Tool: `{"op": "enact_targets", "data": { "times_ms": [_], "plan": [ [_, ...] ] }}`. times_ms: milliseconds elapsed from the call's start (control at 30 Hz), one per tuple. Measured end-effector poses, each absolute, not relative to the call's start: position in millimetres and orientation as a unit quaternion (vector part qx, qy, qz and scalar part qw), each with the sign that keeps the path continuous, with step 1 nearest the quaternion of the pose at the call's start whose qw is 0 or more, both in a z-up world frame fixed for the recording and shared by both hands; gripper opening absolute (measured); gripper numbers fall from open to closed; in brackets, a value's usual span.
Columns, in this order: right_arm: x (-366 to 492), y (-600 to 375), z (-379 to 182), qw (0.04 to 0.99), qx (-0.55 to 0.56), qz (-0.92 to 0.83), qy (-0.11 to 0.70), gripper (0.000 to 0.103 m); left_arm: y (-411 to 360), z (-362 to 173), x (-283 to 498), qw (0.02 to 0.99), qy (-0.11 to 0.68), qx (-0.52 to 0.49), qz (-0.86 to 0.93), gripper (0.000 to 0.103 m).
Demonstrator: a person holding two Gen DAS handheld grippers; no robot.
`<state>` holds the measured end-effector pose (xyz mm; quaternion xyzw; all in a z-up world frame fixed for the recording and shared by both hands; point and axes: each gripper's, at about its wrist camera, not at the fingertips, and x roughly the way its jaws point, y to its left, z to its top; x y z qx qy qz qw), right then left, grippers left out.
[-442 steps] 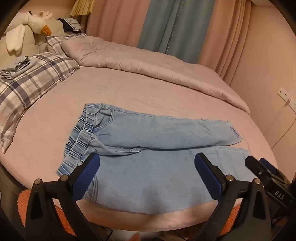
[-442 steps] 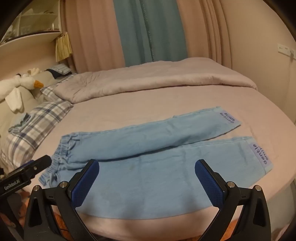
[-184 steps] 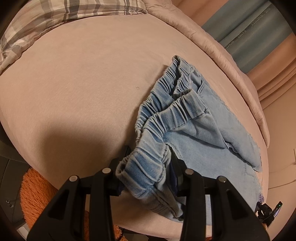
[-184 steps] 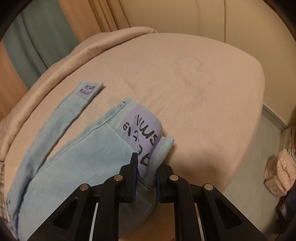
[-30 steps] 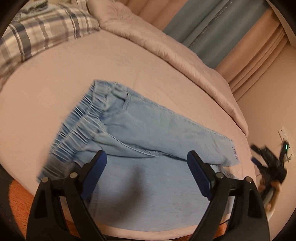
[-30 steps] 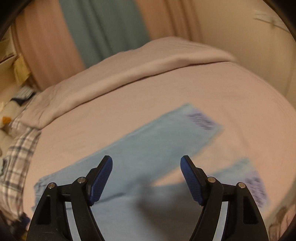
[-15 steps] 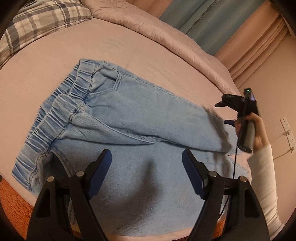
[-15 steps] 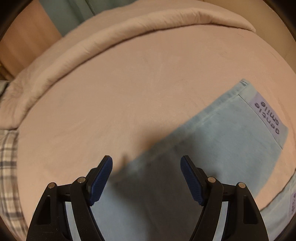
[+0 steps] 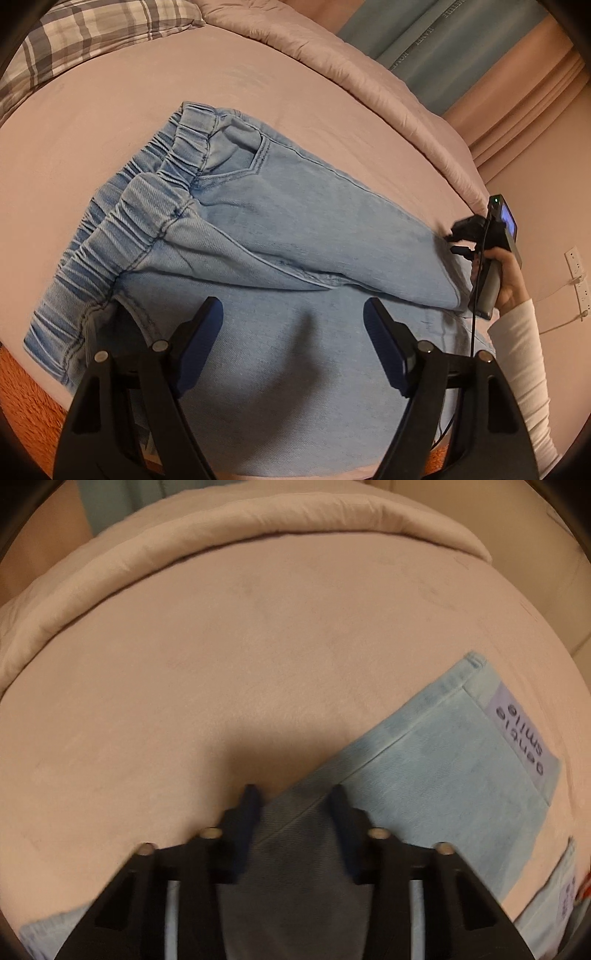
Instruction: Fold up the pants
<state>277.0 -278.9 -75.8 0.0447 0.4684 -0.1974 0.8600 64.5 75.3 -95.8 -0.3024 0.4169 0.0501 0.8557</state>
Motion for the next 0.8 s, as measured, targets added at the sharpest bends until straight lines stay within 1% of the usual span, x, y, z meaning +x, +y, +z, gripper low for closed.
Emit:
{"op": "enact_targets", "data": {
  "times_ms": [33,67,200,300,400,467,533,600,700,800],
  "plan": [
    [271,-281,-76,0.864,0.041,-0.195,0.463,0.010,75,-95,64,0.856,0.416,-0.301,0.050,0.078],
    [266,-283,-74,0.867,0.046,-0.190,0.459,0.004,74,-94,64,0.856,0.416,-0.301,0.050,0.078],
    [236,-298,-64,0.878,0.106,-0.148,0.442,0.003,69,-90,62,0.859,0.415,-0.295,0.051,0.078],
    [205,-308,-44,0.896,0.120,-0.118,0.412,0.003,65,-87,58,0.862,0.412,-0.291,0.053,0.078],
    [156,-310,-18,0.915,0.138,-0.074,0.371,0.003,60,-85,57,0.863,0.411,-0.289,0.049,0.078],
    [141,-316,-10,0.923,0.151,-0.049,0.350,0.003,56,-83,57,0.865,0.410,-0.285,0.048,0.078],
    [104,-319,-5,0.929,0.167,-0.017,0.329,0.003,53,-82,58,0.867,0.408,-0.282,0.046,0.078],
    [71,-319,-10,0.934,0.174,-0.008,0.311,0.003,51,-81,60,0.869,0.407,-0.278,0.047,0.078],
    [49,-323,-26,0.936,0.183,-0.015,0.301,0.003,50,-81,65,0.869,0.409,-0.275,0.048,0.078],
    [54,-328,-44,0.932,0.176,-0.028,0.317,0.003,49,-80,74,0.868,0.408,-0.278,0.042,0.075]
  ]
}}
